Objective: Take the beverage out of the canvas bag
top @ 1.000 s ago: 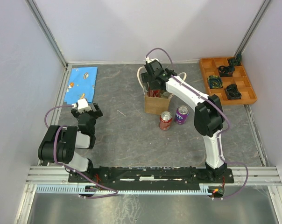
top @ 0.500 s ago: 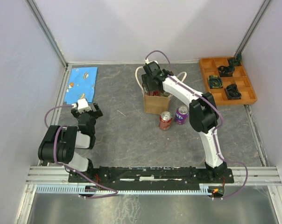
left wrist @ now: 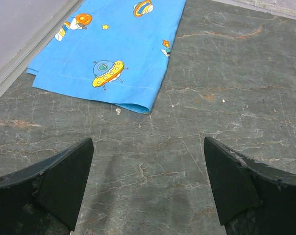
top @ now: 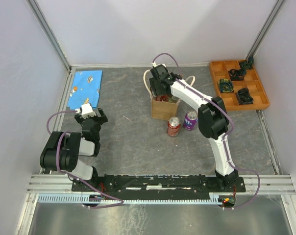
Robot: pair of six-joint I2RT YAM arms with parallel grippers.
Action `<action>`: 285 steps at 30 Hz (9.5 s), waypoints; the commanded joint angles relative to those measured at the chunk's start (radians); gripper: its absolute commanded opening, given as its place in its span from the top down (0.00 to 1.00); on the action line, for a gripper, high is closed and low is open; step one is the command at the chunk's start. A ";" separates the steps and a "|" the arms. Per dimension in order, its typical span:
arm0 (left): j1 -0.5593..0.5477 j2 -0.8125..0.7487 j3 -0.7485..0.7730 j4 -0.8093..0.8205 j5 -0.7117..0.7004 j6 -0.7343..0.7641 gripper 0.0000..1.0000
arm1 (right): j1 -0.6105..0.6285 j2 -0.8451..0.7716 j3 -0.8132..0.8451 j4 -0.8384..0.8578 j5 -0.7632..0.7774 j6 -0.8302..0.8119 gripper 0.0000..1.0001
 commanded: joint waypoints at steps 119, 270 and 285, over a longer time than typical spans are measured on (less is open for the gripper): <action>-0.003 0.007 0.020 0.035 -0.022 0.051 0.01 | 0.089 -0.719 -0.398 0.097 0.199 -0.095 0.23; -0.003 0.006 0.020 0.035 -0.022 0.052 0.01 | 0.435 -1.197 -1.138 0.330 0.130 0.060 1.00; -0.002 0.007 0.020 0.036 -0.022 0.051 0.01 | 0.435 -1.185 -1.116 0.234 0.086 0.079 0.36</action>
